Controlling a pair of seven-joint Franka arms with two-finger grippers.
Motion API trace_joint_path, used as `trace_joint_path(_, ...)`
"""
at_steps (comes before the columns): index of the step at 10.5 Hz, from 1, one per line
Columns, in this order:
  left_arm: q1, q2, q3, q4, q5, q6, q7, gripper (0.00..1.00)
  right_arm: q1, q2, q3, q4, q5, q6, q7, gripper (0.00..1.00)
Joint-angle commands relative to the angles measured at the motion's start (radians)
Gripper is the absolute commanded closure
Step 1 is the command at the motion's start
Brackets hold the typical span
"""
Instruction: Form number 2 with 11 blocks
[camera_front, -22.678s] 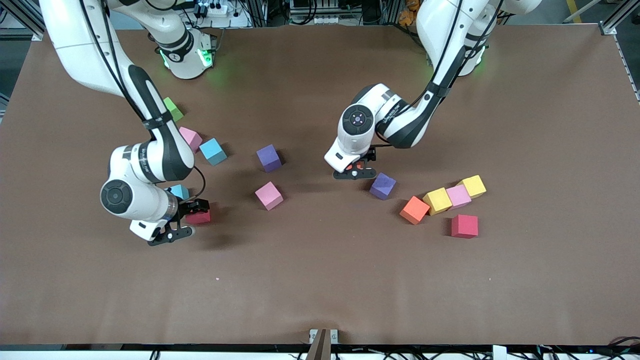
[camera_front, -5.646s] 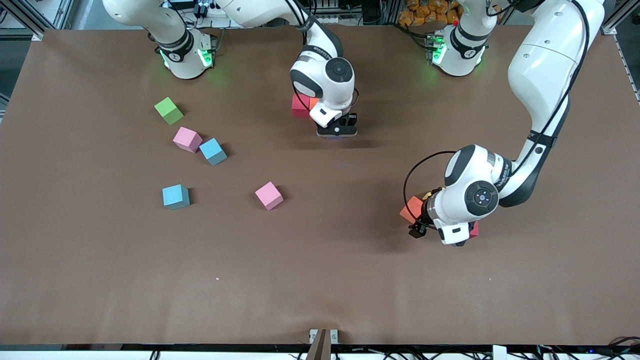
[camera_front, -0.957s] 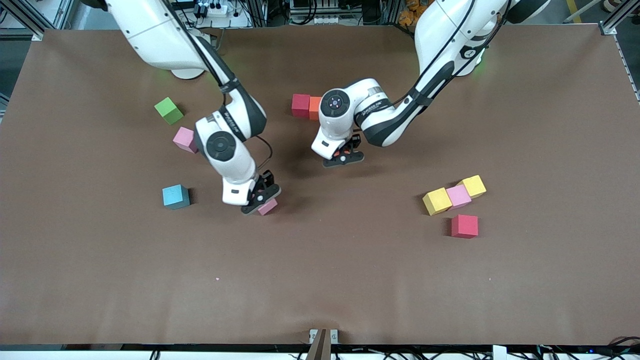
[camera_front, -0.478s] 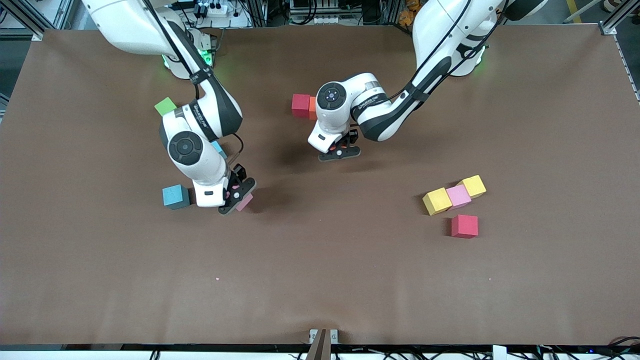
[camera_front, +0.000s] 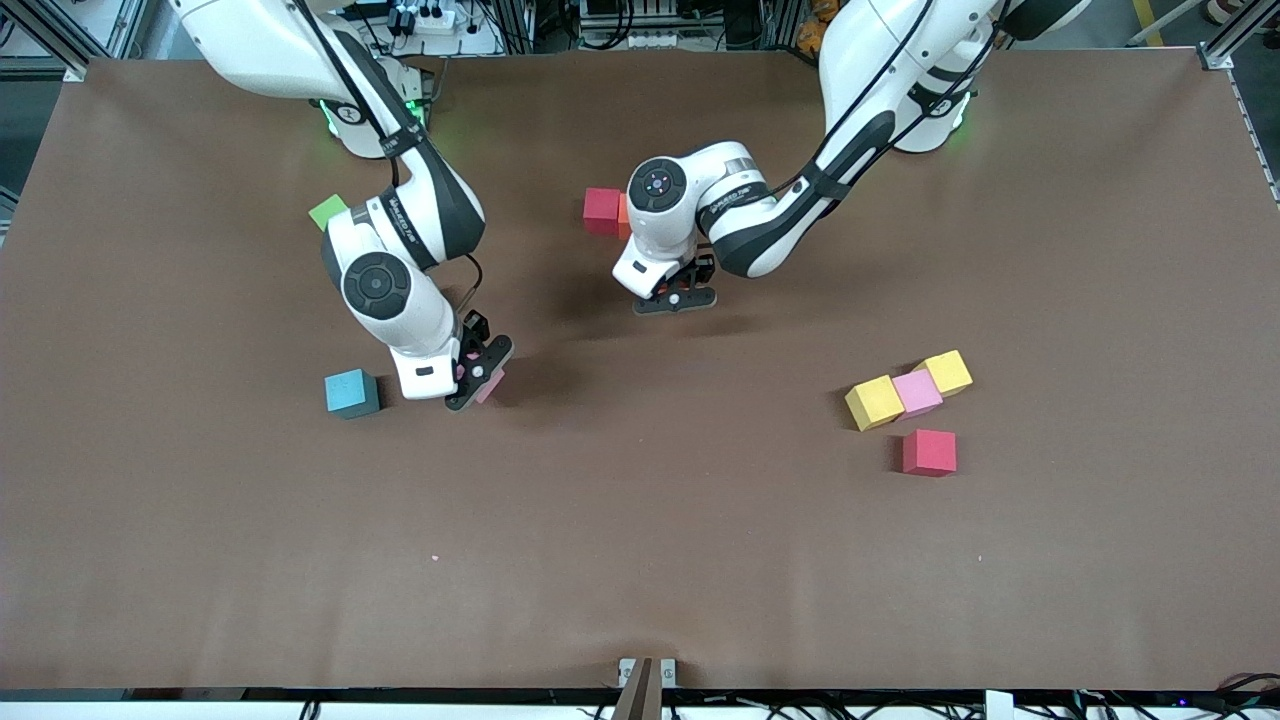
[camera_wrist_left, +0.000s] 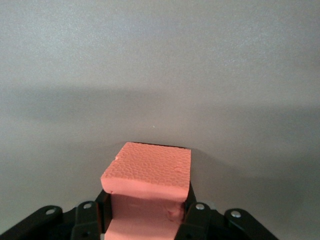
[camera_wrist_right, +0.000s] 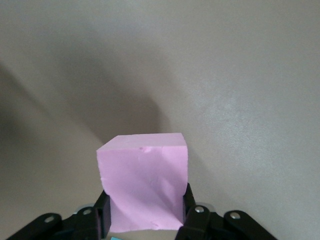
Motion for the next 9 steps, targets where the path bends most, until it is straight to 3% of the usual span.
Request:
trace_joint_path(1, -0.006, -0.007, -0.002, -0.017, 0.030, 0.018, -0.028, 0.77, 0.000, -0.062, 0.017, -0.064, -0.013, 0.002, -0.010, 0.92)
trace_joint_path(9, -0.009, 0.006, -0.003, -0.028, 0.030, 0.035, -0.028, 0.74, 0.014, -0.083, 0.018, -0.091, -0.011, 0.002, -0.023, 0.92)
